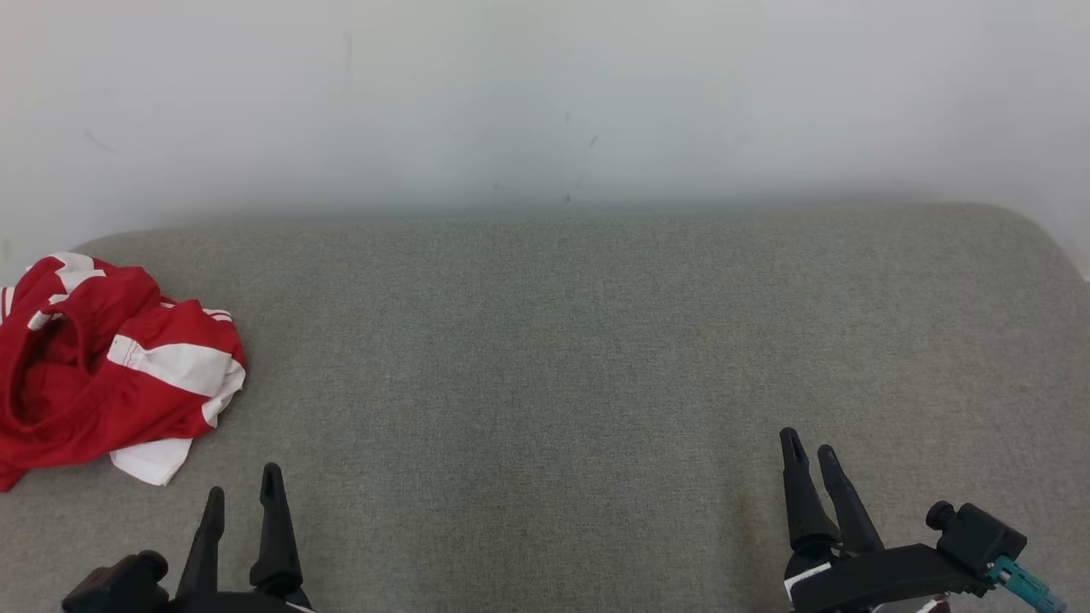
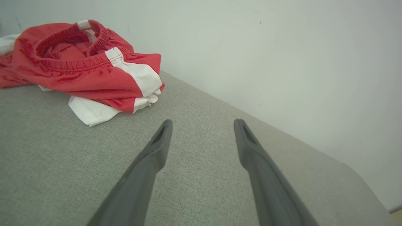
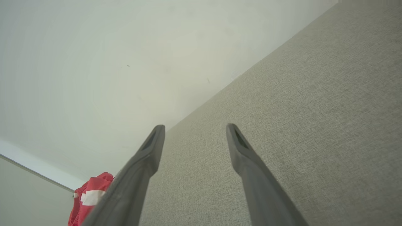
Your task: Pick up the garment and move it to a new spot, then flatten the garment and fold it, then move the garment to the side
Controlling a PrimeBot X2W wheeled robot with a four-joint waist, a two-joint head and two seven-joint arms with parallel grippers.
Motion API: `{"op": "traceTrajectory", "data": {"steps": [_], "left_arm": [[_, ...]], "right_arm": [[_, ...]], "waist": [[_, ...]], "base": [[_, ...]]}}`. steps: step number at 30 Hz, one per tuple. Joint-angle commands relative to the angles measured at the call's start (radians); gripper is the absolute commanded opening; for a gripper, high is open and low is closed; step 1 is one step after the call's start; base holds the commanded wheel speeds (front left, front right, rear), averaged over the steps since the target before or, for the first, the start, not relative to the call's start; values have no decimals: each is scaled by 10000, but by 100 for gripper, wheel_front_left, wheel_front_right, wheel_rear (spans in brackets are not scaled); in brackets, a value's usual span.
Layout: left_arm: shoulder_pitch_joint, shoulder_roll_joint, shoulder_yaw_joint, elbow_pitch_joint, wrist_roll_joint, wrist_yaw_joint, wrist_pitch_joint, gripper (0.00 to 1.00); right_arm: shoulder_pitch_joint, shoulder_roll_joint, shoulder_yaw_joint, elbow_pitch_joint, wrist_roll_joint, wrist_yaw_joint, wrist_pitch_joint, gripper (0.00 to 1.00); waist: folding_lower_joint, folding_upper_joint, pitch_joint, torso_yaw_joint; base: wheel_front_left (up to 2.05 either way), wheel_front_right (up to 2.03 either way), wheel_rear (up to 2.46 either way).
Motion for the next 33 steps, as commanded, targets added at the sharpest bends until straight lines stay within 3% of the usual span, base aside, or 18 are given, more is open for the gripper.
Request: {"op": "traceTrajectory", "data": {"steps": [1,33], "left_arm": [[20,147,-90,-159,351,43,-109,100],[328,706,-570,70,3139,207,-900,100]], "right_arm": [[-1,-8,45,-165,-354,-10,-111,100],[196,-7,84,118,-4180,-15,-902,100]], "waist": [[0,0,-5,5],[0,0,-124,119]], "base": [[0,0,0],[0,0,0]]}}
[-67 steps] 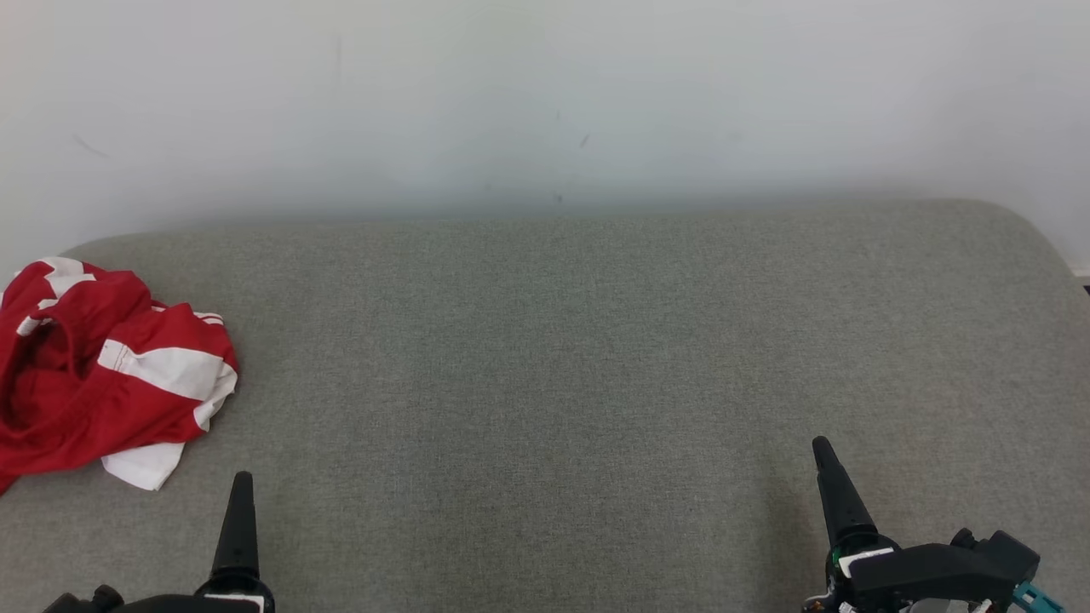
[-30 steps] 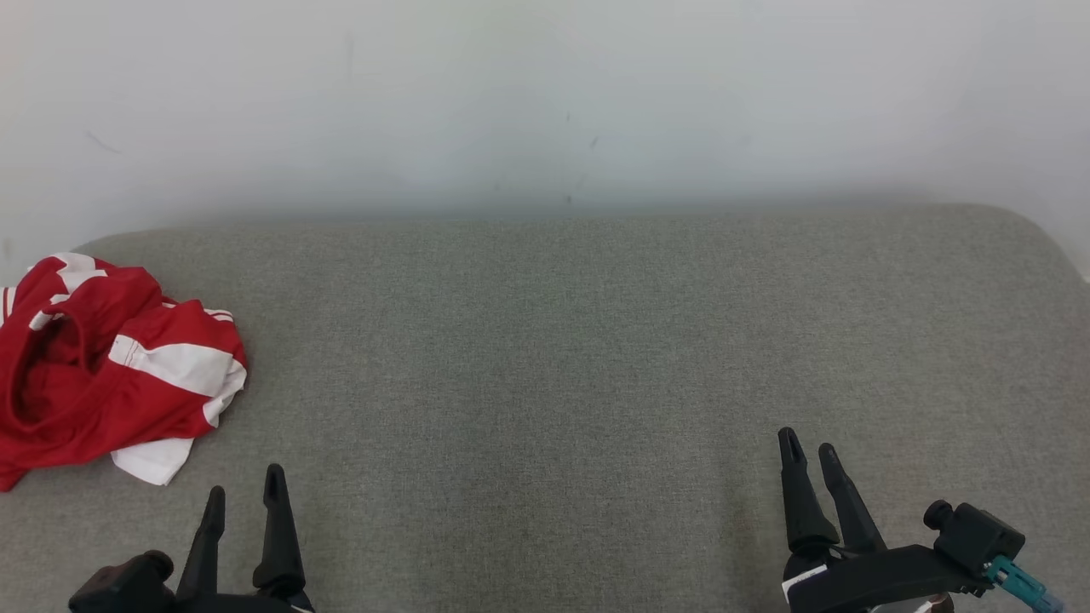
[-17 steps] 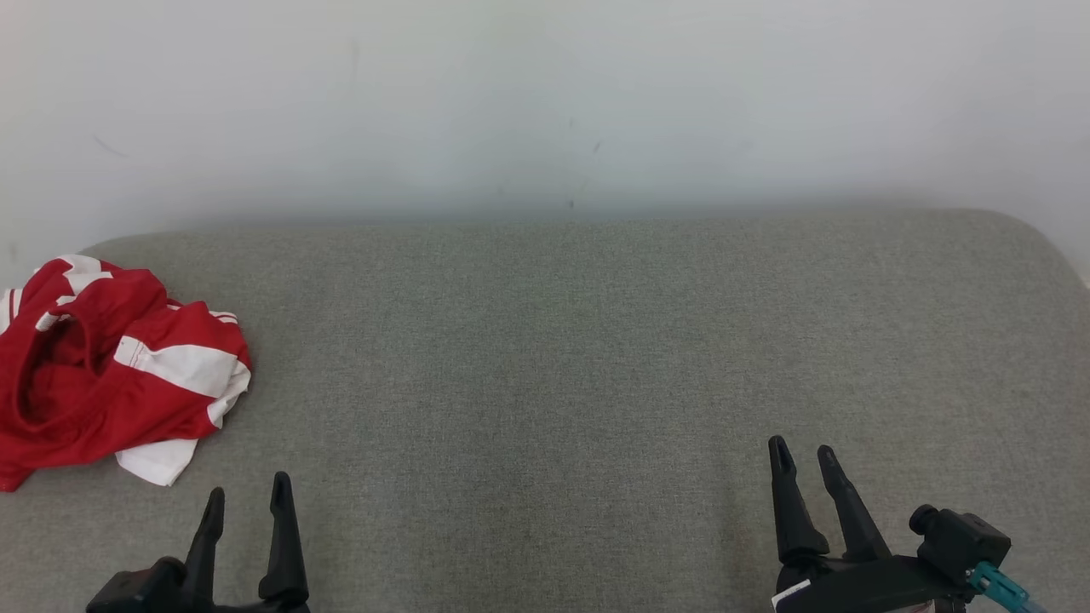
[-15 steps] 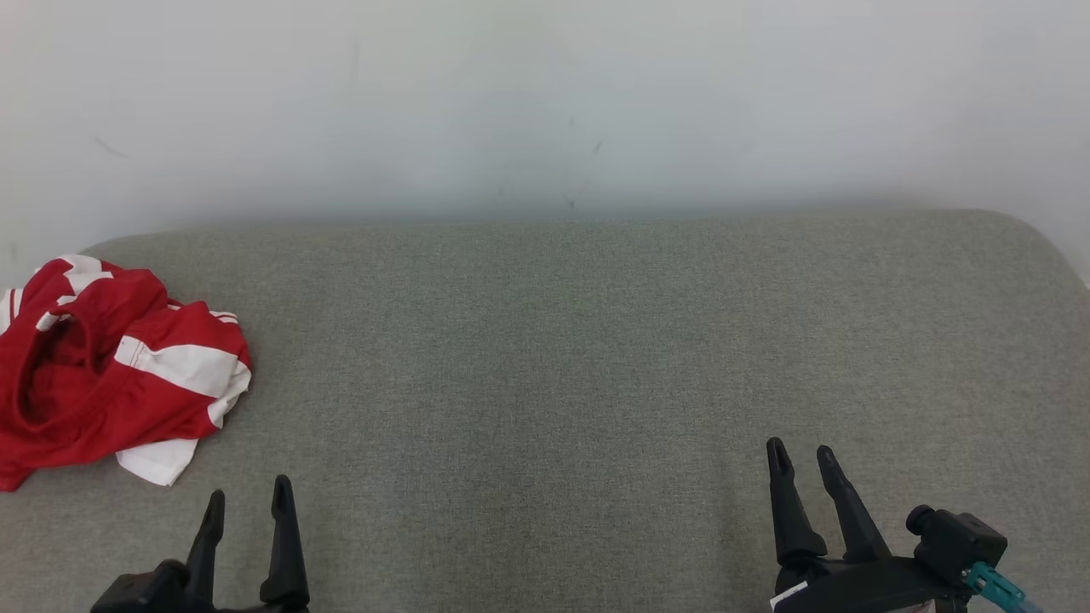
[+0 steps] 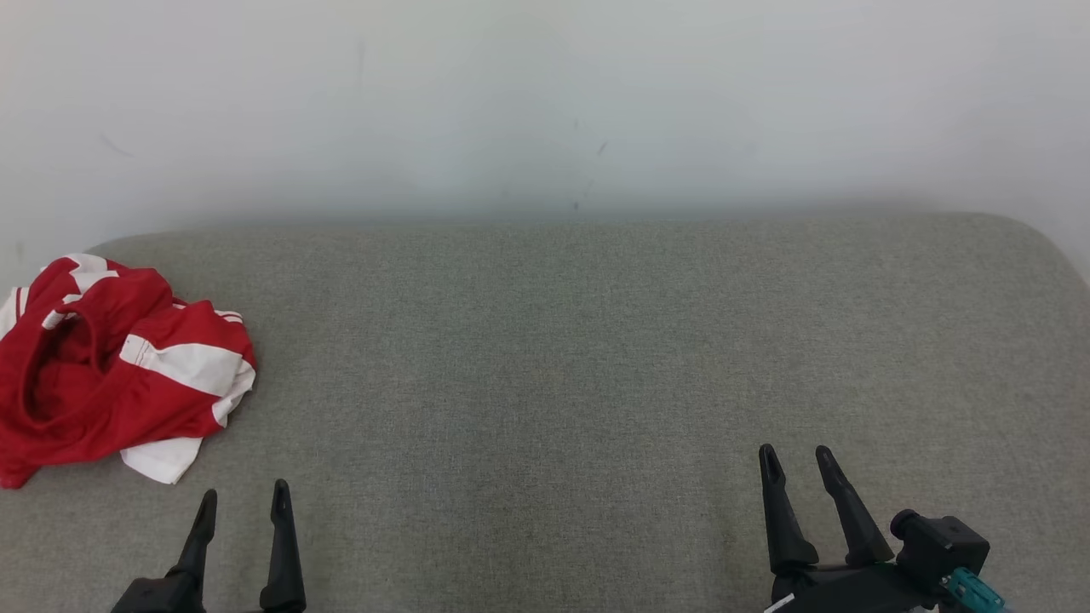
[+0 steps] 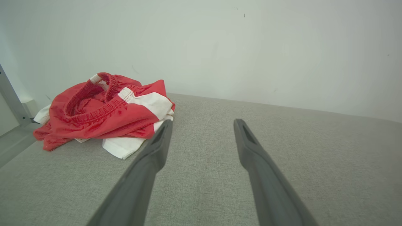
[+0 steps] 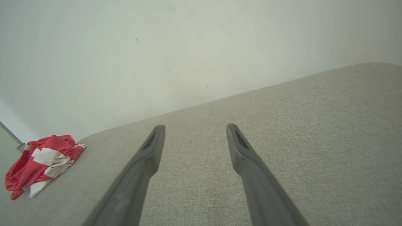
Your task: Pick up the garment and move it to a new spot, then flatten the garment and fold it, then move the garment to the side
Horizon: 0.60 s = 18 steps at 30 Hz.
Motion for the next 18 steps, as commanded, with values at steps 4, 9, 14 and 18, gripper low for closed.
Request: {"op": "traceTrajectory", "data": {"steps": [4,9,14,18], "left_arm": [[89,103,112,-107,528,98,-173,100],[178,137,251,-79,850,136,-274,100],[267,130,325,126,1172,43,-385,100],[329,142,406,201,1395,-6,-465,100]], "right_arm": [[66,-5,-27,-22,-575,-16,-160,100],[128,-4,-99,2,-1030,-16,-270,100],[176,-3,-146,98,-1472,-17,-374,100],[212,-4,-124,161,-1742,-18,-447,100]], "waist": [[0,0,-11,22],[0,0,-35,52],[0,0,-66,75],[0,0,-95,91]], "base": [[0,0,0],[0,0,0],[0,0,0],[0,0,0]]}}
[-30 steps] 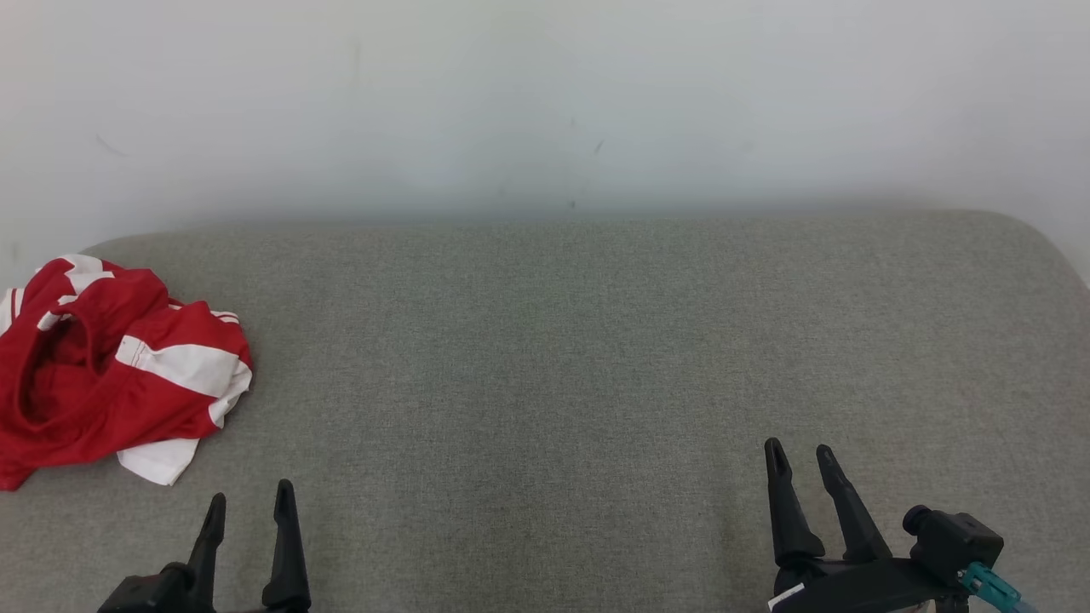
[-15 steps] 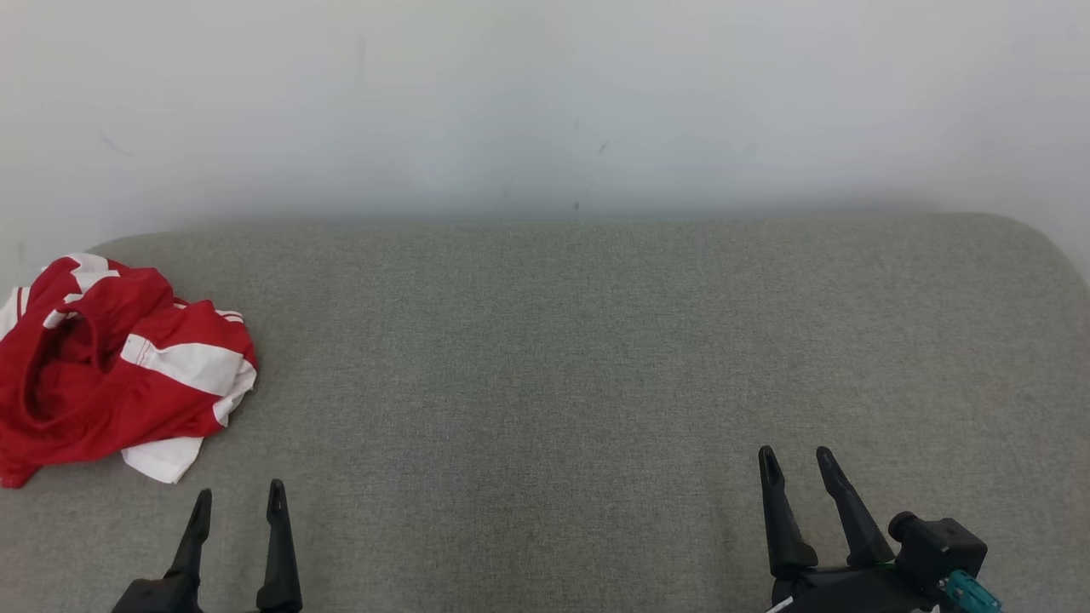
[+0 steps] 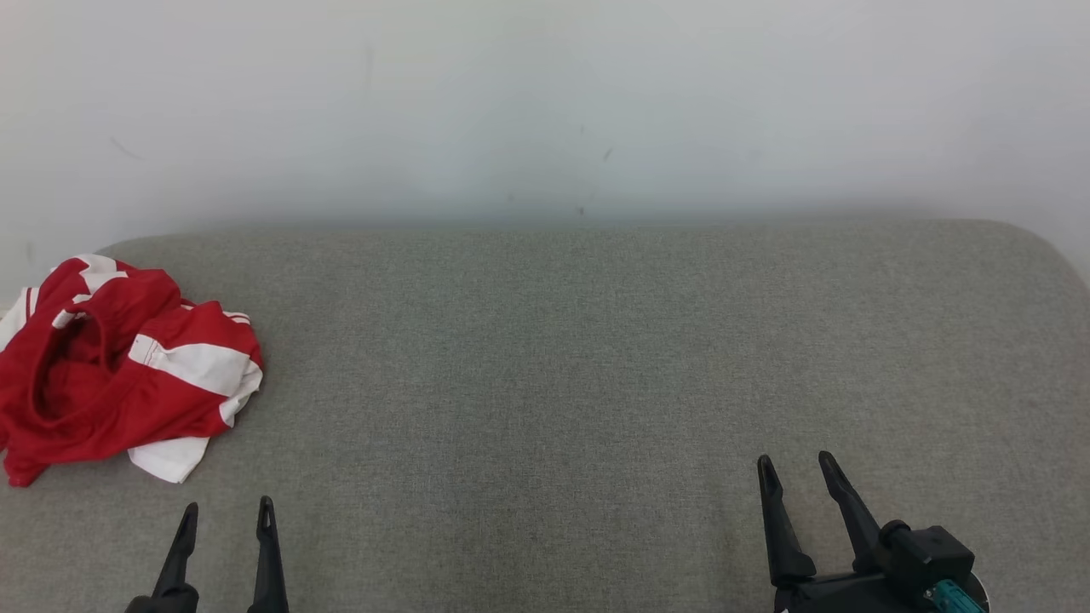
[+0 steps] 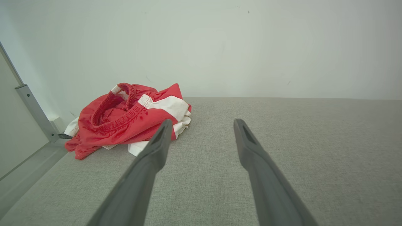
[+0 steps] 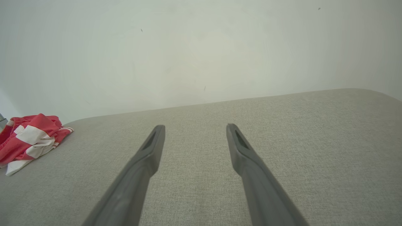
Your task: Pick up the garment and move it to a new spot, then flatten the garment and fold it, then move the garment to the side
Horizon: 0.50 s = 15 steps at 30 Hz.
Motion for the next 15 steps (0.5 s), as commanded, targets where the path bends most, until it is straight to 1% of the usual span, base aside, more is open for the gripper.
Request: {"op": "traceTrajectory", "data": {"steps": [1,10,15], "left_arm": [[110,50,55,-16,239,-32,-115,100],[187,-123,164,134,595,-384,-275,100],[204,-159,252,229,816,-499,-363,100]], "right_arm": [[118,-1,11,12,-248,-18,-106,100],[116,0,-30,94,-873,-20,-279,100],[115,0,-29,135,-1189,-20,-366,100]], "waist": [[0,0,-13,9],[0,0,-52,63],[0,0,-66,71]], "base": [[0,0,0],[0,0,0],[0,0,0]]}}
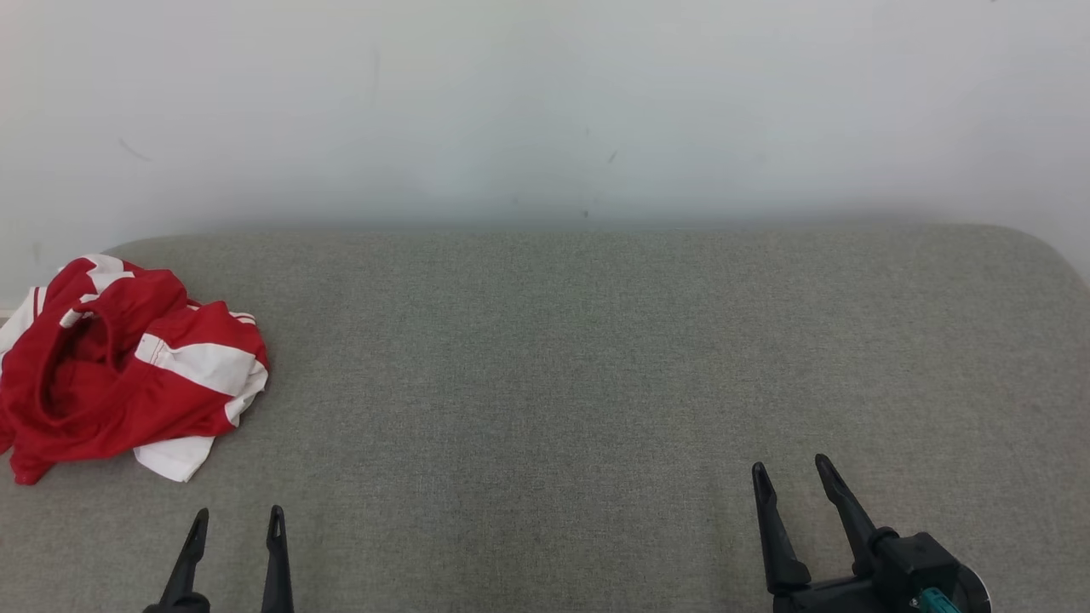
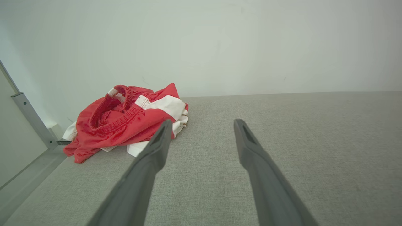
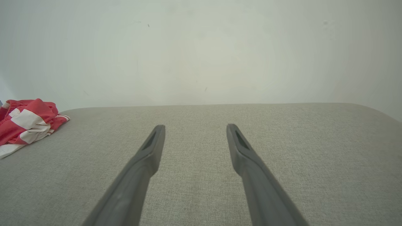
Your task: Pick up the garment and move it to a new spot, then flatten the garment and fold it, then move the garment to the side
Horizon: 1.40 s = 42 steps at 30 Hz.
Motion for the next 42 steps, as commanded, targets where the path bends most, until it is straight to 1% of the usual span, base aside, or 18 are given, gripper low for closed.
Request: {"op": "traceTrajectory", "data": {"steps": [1,8,18,23,27,42], "left_arm": [[135,-21,57,28,224,-19,-112,100],[117,-113,163,97,179,-144,-97,100],[82,-201,293,137,278,-255,-97,100],[128,-199,297,137,365,-279,-98,100],[17,-220,302,172,432,-282,-97,100],[-47,-118,580,349,519,-112,-98,100]], "right_arm": [[62,2,-30,21,-229,-21,-99,100],[37,3,-117,113,-5,-21,-76,100],[32,3,-87,148,-1,-21,-76,100],[91,5,-78,132,-32,-21,-76,100],[178,3,-107,129,41,-21,-76,100],[264,5,-62,152,112,-21,-74,100]], "waist": [[0,0,-5,0],[0,0,4,-7],[0,0,-15,15],[0,0,-36,194],[0,0,-29,645],[0,0,106,2973]], "base": [[0,0,0],[0,0,0],[0,0,0],[0,0,0],[0,0,0],[0,0,0]]}}
